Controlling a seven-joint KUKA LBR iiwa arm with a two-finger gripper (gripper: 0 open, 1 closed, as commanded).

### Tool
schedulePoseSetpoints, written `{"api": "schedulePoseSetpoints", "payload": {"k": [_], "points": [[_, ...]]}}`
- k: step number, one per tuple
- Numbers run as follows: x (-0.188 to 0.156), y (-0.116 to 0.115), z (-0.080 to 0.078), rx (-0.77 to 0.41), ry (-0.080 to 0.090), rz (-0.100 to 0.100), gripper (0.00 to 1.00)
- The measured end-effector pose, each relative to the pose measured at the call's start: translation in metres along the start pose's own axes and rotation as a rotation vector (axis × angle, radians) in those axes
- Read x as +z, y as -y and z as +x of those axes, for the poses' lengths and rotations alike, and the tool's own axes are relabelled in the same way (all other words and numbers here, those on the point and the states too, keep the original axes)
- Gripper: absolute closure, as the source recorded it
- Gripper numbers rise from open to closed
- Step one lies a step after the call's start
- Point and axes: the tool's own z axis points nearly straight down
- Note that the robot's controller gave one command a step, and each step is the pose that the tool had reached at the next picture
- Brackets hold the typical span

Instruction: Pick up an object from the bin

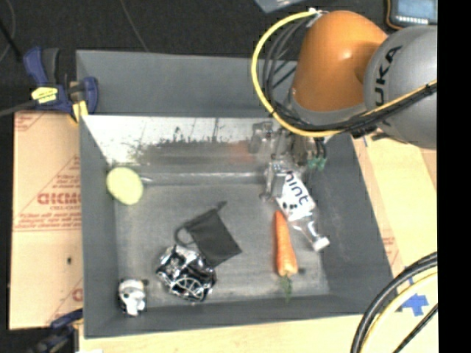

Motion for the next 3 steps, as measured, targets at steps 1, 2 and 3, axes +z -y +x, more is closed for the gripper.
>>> {"api": "schedulePoseSetpoints", "payload": {"k": [1, 2, 3], "points": [[0.000, 0.000, 0.000, 0.000, 0.000, 0.000, 0.00], [-0.005, 0.002, 0.009, -0.130, -0.002, 0.001, 0.00], [0.018, 0.006, 0.025, -0.363, 0.007, 0.002, 0.00]]}}
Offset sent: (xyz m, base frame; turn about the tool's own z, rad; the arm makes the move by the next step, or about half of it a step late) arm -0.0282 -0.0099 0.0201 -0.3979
